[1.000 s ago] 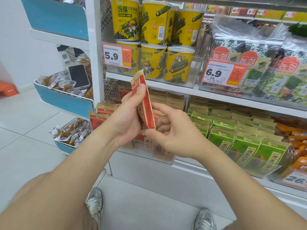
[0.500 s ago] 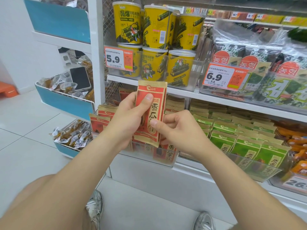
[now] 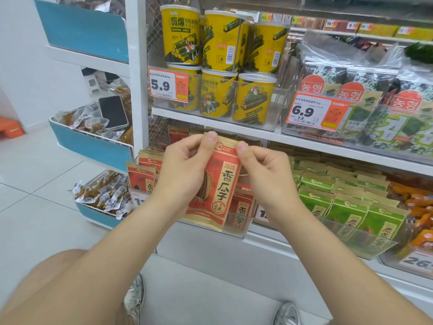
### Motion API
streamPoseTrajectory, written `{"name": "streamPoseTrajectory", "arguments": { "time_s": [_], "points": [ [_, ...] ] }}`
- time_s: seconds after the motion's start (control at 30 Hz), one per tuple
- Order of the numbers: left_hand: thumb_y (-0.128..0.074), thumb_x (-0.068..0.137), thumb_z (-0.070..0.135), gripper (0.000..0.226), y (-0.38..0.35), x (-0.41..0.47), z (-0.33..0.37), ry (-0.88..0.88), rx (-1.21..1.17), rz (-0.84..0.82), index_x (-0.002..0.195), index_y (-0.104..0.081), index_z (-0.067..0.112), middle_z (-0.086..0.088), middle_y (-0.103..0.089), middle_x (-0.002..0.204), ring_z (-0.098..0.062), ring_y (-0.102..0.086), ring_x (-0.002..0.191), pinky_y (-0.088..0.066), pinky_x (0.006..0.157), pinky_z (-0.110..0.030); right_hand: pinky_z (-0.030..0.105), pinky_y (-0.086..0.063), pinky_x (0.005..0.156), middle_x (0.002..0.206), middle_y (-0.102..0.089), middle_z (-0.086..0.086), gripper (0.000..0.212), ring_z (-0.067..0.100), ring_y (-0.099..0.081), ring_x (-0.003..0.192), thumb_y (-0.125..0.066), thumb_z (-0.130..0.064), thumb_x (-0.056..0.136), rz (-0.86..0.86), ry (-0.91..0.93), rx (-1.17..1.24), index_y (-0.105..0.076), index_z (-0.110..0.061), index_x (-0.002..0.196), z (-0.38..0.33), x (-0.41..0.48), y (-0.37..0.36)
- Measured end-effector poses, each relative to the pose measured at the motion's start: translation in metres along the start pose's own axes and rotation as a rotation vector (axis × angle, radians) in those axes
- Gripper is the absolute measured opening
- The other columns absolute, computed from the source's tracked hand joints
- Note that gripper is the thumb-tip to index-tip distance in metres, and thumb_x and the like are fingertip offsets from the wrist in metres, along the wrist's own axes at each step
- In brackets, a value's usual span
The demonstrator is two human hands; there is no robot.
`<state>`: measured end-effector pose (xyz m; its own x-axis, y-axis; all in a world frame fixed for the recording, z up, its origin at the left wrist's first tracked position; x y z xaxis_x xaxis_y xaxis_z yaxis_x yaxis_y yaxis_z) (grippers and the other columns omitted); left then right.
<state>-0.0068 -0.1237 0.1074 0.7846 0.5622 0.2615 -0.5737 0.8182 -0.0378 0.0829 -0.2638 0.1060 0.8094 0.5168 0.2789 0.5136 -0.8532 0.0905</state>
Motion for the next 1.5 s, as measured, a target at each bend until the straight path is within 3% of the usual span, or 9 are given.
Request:
{"name": "streamPoseTrajectory", "arguments": {
  "time_s": [0.07, 0.2, 0.33, 0.47, 0.67, 0.87, 1.07, 1.17, 1.5],
  "points": [
    [-0.049, 0.112, 0.046, 0.049, -0.003, -0.004, -0.001, -0.001, -0.034, 0.074, 0.104, -0.076, 0.006, -0.014, -0.081, 0.093, -0.028, -0.080, 0.086, -0.064, 0.075, -0.041, 0.047, -0.062, 0.087, 0.088, -0.081, 0.014, 0.044, 0.032, -0.078, 0.085, -0.058, -0.034, 0.111, 0.015, -0.044, 0.037, -0.079, -0.002, 0.088, 0.003, 0.001, 0.001],
    [-0.041, 0.114, 0.049, 0.055, -0.010, -0.008, -0.007, 0.061, -0.145, 0.112, 0.108, -0.075, 0.007, -0.014, -0.081, 0.097, -0.030, -0.081, 0.092, -0.066, 0.085, -0.048, 0.028, -0.058, 0.068, 0.083, -0.079, 0.013, 0.038, 0.021, -0.075, 0.072, -0.059, -0.028, 0.110, 0.017, -0.139, 0.261, -0.081, -0.007, 0.088, 0.006, 0.000, -0.006],
    [-0.044, 0.113, 0.048, 0.052, -0.010, -0.007, -0.011, 0.119, -0.219, 0.114, 0.107, -0.076, 0.008, -0.018, -0.081, 0.098, -0.034, -0.080, 0.093, -0.065, 0.088, -0.051, 0.035, -0.057, 0.075, 0.085, -0.079, 0.016, 0.041, 0.025, -0.075, 0.075, -0.060, -0.033, 0.109, 0.011, -0.191, 0.298, -0.079, 0.001, 0.097, 0.010, -0.001, -0.009],
    [-0.046, 0.112, 0.050, 0.050, -0.004, -0.004, -0.012, 0.138, -0.247, 0.129, 0.104, -0.079, 0.013, -0.015, -0.082, 0.098, -0.029, -0.080, 0.091, -0.066, 0.085, -0.046, 0.054, -0.061, 0.079, 0.087, -0.081, 0.013, 0.041, 0.028, -0.075, 0.079, -0.065, -0.039, 0.106, -0.016, -0.007, 0.040, -0.081, -0.006, 0.091, -0.002, -0.003, -0.006],
    [-0.045, 0.112, 0.052, 0.049, 0.014, 0.002, -0.018, 0.254, -0.367, 0.289, 0.098, -0.075, 0.016, -0.009, -0.081, 0.086, -0.023, -0.080, 0.077, -0.068, 0.066, -0.038, 0.040, -0.050, 0.055, 0.058, -0.069, -0.001, 0.063, 0.021, -0.063, 0.053, -0.049, -0.056, 0.108, -0.166, 0.258, -0.615, -0.066, -0.014, 0.065, -0.005, -0.010, -0.019],
    [-0.048, 0.114, 0.040, 0.037, -0.002, 0.008, -0.005, 0.071, -0.036, -0.084, 0.119, -0.073, 0.013, -0.007, -0.082, 0.106, -0.027, -0.080, 0.097, -0.065, 0.082, -0.044, 0.038, -0.028, 0.053, 0.041, -0.036, -0.005, 0.065, 0.022, -0.039, 0.048, -0.049, -0.037, 0.112, 0.186, 0.347, -0.653, -0.034, -0.021, 0.051, -0.023, -0.007, 0.003],
    [-0.058, 0.108, 0.043, 0.032, -0.010, 0.000, 0.001, -0.005, 0.126, -0.126, 0.118, -0.071, 0.017, -0.006, -0.082, 0.088, -0.030, -0.077, 0.069, -0.055, 0.042, -0.031, 0.023, -0.042, 0.052, 0.059, -0.066, -0.017, 0.049, 0.003, -0.059, 0.052, -0.048, -0.041, 0.114, 0.149, 0.117, -0.419, -0.067, -0.020, 0.074, -0.007, -0.001, 0.010],
    [-0.058, 0.108, 0.045, 0.033, -0.006, 0.001, 0.001, 0.013, 0.101, -0.074, 0.117, -0.072, 0.017, -0.004, -0.080, 0.081, -0.016, -0.071, 0.058, -0.048, 0.039, -0.024, 0.025, -0.052, 0.048, 0.076, -0.076, -0.007, 0.033, 0.007, -0.070, 0.061, -0.051, -0.044, 0.111, 0.014, -0.007, -0.184, -0.072, -0.019, 0.109, -0.001, -0.006, -0.005],
    [-0.057, 0.103, 0.054, 0.049, -0.011, -0.001, -0.005, 0.132, -0.093, -0.098, 0.114, -0.074, 0.009, -0.003, -0.072, 0.074, -0.008, -0.056, 0.044, -0.037, 0.037, -0.018, 0.024, -0.035, 0.042, 0.089, -0.075, 0.009, 0.039, 0.016, -0.051, 0.056, -0.053, -0.048, 0.110, -0.092, -0.141, 0.156, -0.074, -0.017, 0.121, 0.006, -0.004, -0.012]
  ]
}}
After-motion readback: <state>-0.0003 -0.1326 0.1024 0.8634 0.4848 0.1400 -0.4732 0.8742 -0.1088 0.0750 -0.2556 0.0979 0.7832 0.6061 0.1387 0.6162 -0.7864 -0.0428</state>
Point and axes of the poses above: each hand's wrist, its own x-axis towards the middle knuckle, its own y-axis out of the back of the hand, z = x × y, the point moved 7 cm from there along x, towards the middle knuckle
